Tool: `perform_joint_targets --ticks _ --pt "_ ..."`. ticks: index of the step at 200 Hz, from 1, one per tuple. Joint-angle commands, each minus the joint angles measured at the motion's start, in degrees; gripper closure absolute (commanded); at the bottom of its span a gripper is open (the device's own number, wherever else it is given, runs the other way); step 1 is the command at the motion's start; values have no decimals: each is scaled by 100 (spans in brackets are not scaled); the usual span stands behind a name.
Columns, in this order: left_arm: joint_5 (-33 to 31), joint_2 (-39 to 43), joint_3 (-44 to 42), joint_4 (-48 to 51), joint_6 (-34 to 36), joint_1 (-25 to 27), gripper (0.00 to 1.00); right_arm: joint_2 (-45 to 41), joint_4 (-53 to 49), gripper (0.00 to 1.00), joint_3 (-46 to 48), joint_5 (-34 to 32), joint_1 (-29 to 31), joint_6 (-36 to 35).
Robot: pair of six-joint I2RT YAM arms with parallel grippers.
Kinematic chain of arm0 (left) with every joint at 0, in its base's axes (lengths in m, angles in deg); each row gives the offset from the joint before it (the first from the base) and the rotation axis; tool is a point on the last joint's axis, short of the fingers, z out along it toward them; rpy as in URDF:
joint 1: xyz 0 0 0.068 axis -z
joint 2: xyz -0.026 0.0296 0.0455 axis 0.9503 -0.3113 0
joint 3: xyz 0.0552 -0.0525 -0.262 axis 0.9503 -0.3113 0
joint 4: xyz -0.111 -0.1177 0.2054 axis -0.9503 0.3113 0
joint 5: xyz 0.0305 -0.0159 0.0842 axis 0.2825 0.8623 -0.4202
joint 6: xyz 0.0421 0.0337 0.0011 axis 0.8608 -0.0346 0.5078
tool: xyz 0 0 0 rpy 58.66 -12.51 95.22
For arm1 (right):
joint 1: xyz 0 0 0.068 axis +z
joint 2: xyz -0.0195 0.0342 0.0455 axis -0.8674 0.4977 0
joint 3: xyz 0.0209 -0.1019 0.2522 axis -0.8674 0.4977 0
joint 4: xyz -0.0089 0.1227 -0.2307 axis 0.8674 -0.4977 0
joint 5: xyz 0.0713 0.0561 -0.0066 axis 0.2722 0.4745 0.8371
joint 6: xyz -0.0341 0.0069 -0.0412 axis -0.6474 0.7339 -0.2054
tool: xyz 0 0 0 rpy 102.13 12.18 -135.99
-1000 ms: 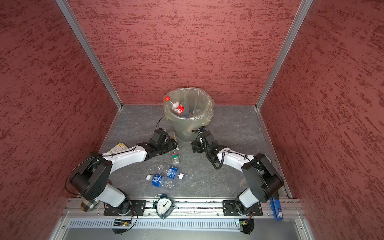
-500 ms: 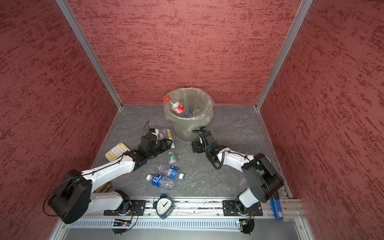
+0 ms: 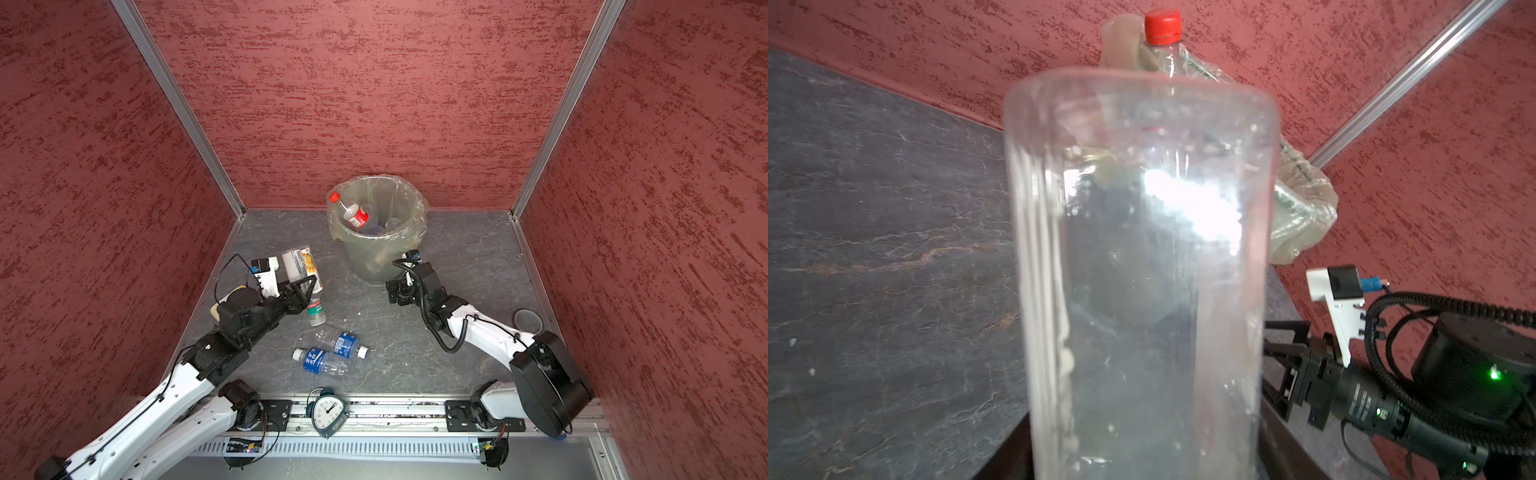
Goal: Throw the plastic bottles in the bin
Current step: 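Swing the left gripper over the bin and open it to drop the bottle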
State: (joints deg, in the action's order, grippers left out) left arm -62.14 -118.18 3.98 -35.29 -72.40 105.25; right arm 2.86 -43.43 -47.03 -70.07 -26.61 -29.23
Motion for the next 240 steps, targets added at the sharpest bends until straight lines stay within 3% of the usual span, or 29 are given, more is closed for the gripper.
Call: perform_joint_targets --ticks 1,58,93,137,175,184,201,217,240 --pt "-307 575 35 927 608 301 39 -366 -104 7 203 -173 -23 44" --pt "-721 1450 118 1830 658 912 40 -897 -75 7 838 -208 -23 182" --pt "-736 1014 576 1558 910 1121 40 -881 122 7 1007 -209 -23 239" --pt "-509 -1109 2019 406 1506 1100 40 -836 298 7 1131 -141 -23 278" --pt "786 -3954 4764 -268 1577 150 40 -798 335 7 1184 -96 -23 291" --pt "1082 -4672 5609 -239 1577 -45 34 -807 326 7 1188 -103 -27 289" --pt "986 -5890 7128 262 1684 -230 0 -848 288 6 1204 -139 -27 318" --pt "1087 -6572 8150 874 1574 -392 1 -914 286 5 1241 -123 -32 327" --pt "1075 -6477 8084 686 1599 -429 0 -950 247 4 1241 -180 -33 309"
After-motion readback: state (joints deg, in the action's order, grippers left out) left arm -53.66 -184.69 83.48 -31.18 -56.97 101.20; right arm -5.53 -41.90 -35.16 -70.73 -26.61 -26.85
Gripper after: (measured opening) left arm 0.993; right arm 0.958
